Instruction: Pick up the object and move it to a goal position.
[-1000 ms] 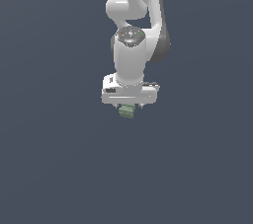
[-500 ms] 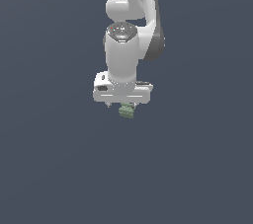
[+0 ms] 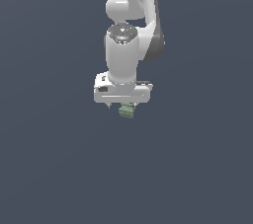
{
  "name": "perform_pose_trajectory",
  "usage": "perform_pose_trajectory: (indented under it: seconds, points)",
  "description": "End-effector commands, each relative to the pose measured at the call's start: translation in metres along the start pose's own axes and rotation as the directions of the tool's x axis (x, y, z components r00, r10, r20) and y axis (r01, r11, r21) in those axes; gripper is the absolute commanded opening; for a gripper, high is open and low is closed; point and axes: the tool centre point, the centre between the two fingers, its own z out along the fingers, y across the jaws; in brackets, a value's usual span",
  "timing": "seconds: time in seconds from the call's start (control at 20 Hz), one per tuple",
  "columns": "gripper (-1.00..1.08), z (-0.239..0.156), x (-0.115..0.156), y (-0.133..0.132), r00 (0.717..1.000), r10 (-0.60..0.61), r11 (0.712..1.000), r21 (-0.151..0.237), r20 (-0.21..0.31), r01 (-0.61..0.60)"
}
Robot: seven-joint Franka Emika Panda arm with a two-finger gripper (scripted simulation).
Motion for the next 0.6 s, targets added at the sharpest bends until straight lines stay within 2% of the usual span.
perform_pose_trajectory:
  seconds: [0.0, 0.3, 0.55]
  points:
    - [1.0, 0.002, -0.002, 0.0, 1.0, -0.031, 1.0, 0.0, 0.001, 0.031]
    - [1.0, 0.011, -0.007, -0.002, 0.99, -0.144, 0.99, 0.002, 0.004, 0.144]
    - [1.0, 0.02, -0.014, -0.004, 0.963, -0.271, 0.963, 0.005, 0.006, 0.271]
